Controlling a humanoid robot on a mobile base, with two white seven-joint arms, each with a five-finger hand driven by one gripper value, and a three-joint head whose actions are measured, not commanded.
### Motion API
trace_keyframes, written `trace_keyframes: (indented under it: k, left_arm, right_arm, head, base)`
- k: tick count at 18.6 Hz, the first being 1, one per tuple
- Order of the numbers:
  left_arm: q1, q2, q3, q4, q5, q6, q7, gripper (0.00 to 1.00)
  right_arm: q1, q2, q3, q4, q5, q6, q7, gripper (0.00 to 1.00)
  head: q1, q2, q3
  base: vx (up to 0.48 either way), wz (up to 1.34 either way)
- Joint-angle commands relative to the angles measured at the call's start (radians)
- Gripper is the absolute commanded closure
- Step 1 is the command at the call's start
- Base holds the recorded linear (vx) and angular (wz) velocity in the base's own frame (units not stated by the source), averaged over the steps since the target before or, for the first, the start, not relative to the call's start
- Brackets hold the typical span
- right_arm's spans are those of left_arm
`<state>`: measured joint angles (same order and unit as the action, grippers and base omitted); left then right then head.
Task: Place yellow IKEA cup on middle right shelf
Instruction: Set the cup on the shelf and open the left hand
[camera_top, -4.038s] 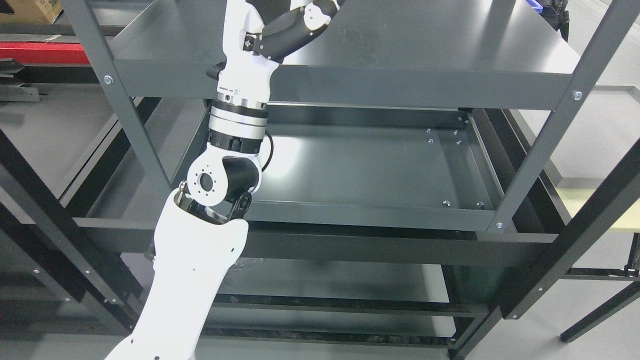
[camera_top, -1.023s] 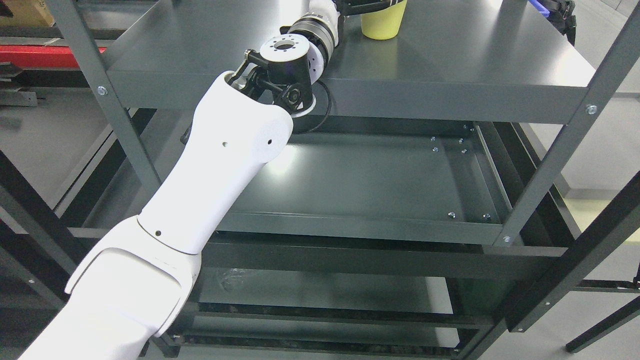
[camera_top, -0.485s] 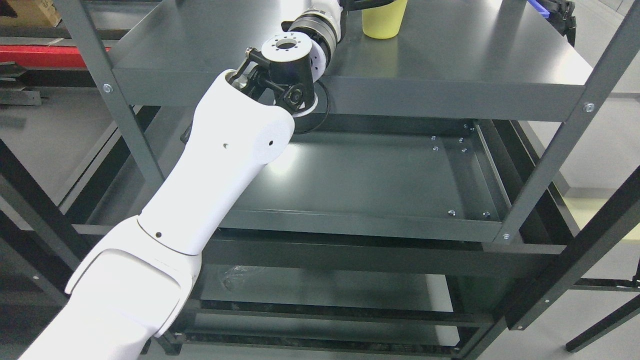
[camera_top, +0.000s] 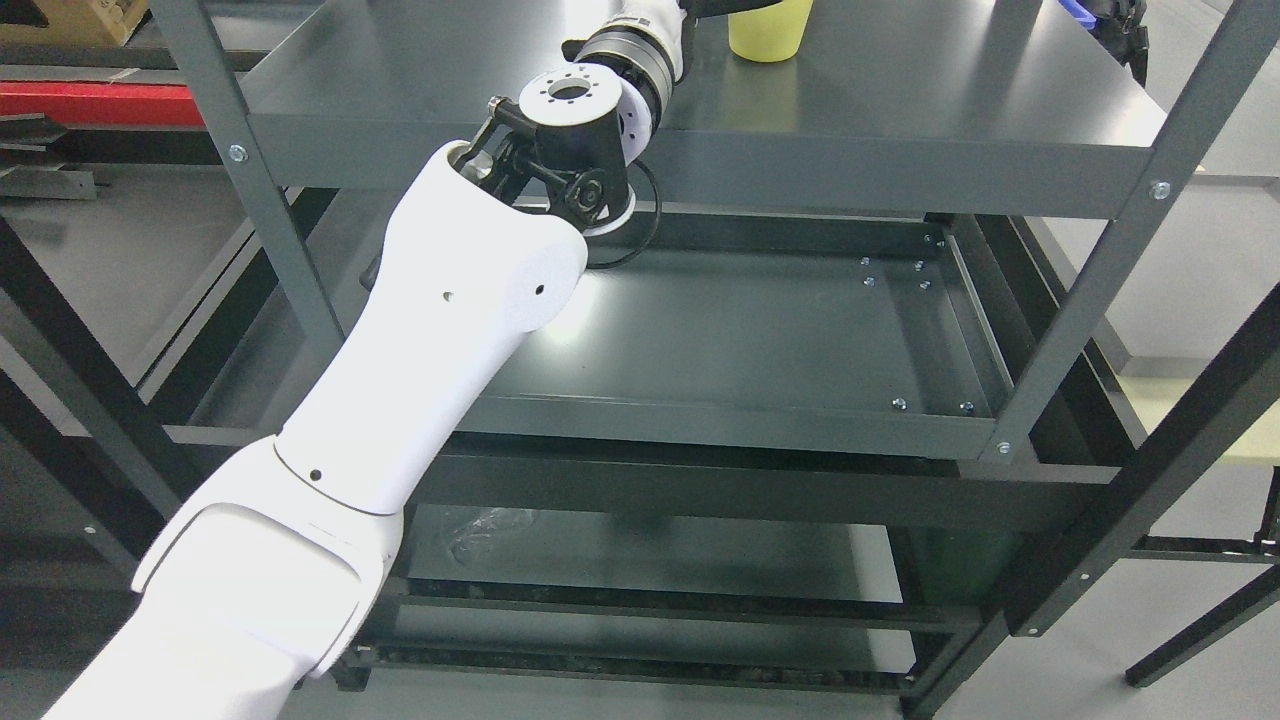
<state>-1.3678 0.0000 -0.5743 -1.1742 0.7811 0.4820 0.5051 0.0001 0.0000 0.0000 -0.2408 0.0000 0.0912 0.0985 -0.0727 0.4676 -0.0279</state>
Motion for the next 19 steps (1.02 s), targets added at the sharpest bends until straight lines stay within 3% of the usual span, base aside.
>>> trace_keyframes:
  k: [1,7,19]
  left_arm:
    - [0.013,0.018,0.014,-0.042,-0.005,0.013,0.006,0.01]
    - [0.029,0.018,0.044,-0.061,-0.060,0.047,0.007,0.01]
    - [0.085,0.018,0.091,-0.257,-0.094,0.141,0.009,0.01]
  right_arm:
    - [0.011,-0.017,0.017,0.001,-0.025,0.001,-0.215,0.01]
    - [0.011,-0.017,0.017,0.000,-0.025,0.001,-0.215,0.01]
    - [0.011,-0.017,0.017,0.000,-0.025,0.001,-0.215,0.01]
  head:
    - [0.0000,0.000,0.000]
    - [0.0000,0.000,0.000]
    - [0.0000,0.000,0.000]
  base:
    - [-0.081,0.00]
    - [-0.056,0.00]
    - [-0.022,0.00]
